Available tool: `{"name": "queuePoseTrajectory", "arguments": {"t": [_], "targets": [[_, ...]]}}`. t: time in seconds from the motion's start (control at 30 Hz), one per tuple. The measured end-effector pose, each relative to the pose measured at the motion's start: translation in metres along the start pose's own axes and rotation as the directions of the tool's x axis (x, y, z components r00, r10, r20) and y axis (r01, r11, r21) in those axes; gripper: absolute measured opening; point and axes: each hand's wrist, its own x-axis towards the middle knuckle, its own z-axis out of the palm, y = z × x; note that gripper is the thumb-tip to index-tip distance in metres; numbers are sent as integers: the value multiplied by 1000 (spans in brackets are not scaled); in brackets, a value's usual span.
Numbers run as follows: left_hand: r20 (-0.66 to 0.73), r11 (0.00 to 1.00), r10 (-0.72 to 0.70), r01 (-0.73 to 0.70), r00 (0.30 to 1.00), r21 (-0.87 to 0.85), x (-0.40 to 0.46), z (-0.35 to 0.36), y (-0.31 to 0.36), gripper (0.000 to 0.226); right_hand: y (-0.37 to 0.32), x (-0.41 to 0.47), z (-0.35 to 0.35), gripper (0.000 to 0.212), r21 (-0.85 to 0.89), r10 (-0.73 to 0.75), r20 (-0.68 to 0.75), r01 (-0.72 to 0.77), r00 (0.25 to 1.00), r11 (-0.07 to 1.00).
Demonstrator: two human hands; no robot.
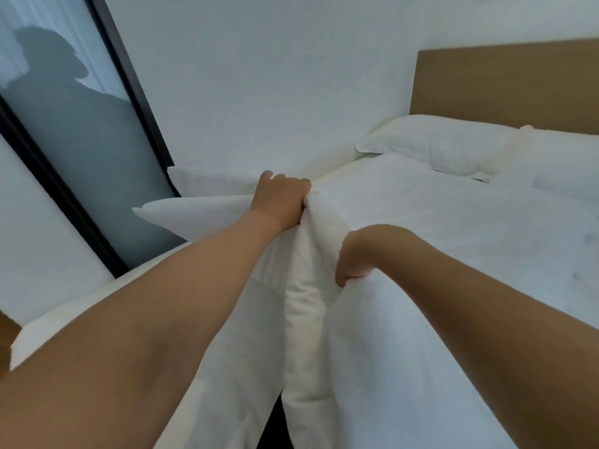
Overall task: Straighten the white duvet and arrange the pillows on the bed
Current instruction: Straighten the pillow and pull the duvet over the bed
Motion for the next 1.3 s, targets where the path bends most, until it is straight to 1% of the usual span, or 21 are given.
{"name": "queuePoseTrajectory", "arguments": {"t": [0.1, 0.17, 0.2, 0.3, 0.33, 0.4, 0.5, 0.53, 0.6, 0.63, 0.67, 0.73, 0.77, 0.83, 0.9, 0.93, 1.0, 1.07, 1.17, 1.23, 1.3], "targets": [[-8, 995, -33, 34, 999, 93, 36, 16, 33, 21, 74, 30, -16, 23, -36, 165, -4, -165, 986, 986], [2, 994, -31, 30, 1000, 104, 63, 30, 58, 26, 119, 49, -21, 23, -60, 220, 37, -218, 975, 974], [45, 995, -22, 17, 999, 103, 78, 37, 70, 26, 140, 61, -21, 24, -74, 237, 30, -235, 971, 969], [172, 994, 8, -27, 985, 107, 134, 56, 111, 25, 206, 92, -22, 13, 15, 273, -149, -274, 950, 962], [184, 992, 19, -42, 983, 120, 157, 60, 124, 25, 227, 101, -28, 16, 10, 293, -169, -296, 941, 955], [172, 987, 42, -67, 984, 144, 209, 65, 147, 23, 271, 128, -47, 22, -14, 325, -139, -330, 936, 944], [87, 989, 58, -70, 994, 130, 302, 66, 190, 16, 344, 163, -95, 9, -77, 347, -229, -373, 909, 925], [57, 990, 59, -66, 997, 126, 333, 68, 207, 16, 371, 170, -115, 9, -59, 372, -252, -398, 893, 915], [8, 990, 72, -73, 997, 122, 390, 77, 245, 18, 425, 179, -160, 8, 94, 472, -250, -464, 845, 881], [-7, 991, 75, -74, 997, 111, 413, 85, 264, 21, 450, 182, -180, 16, 180, 535, -231, -505, 812, 844], [-15, 993, 75, -74, 997, 88, 433, 94, 283, 25, 472, 183, -195, 26, 248, 545, -239, -492, 804, 835], [-7, 997, 67, -67, 998, 27, 469, 118, 321, 29, 499, 197, -205, 38, 290, 488, -295, -410, 822, 865], [10, 998, 59, -58, 998, -7, 484, 132, 339, 30, 508, 212, -200, 44, 314, 460, -296, -370, 837, 875], [73, 998, 48, -44, 996, -55, 506, 166, 369, 35, 516, 255, -165, 58, 315, 383, -193, -313, 903, 896], [129, 995, 82, -73, 988, -67, 523, 209, 388, 39, 524, 306, -111, 69, 335, 380, -180, -307, 907, 891], [145, 992, 111, -102, 983, -69, 526, 231, 393, 38, 532, 330, -85, 75, 360, 416, -235, -319, 878, 877], [152, 986, 158, -147, 976, -82, 530, 280, 402, 32, 555, 375, -43, 81, 466, 502, -370, -311, 781, 828], [94, 981, 161, -149, 982, -122, 529, 319, 410, 29, 566, 411, -10, 75, 540, 540, -470, -257, 699, 802], [-45, 977, 162, -166, 986, -134, 537, 353, 426, 26, 575, 451, 19, 62, 554, 544, -595, -188, 592, 811], [-68, 981, 160, -166, 985, -103, 544, 366, 435, 25, 583, 472, 29, 58, 550, 543, -640, -170, 544, 818], [-44, 983, 158, -161, 986, -85, 551, 378, 444, 25, 593, 486, 35, 57, 546, 540, -657, -162, 526, 822]]}}
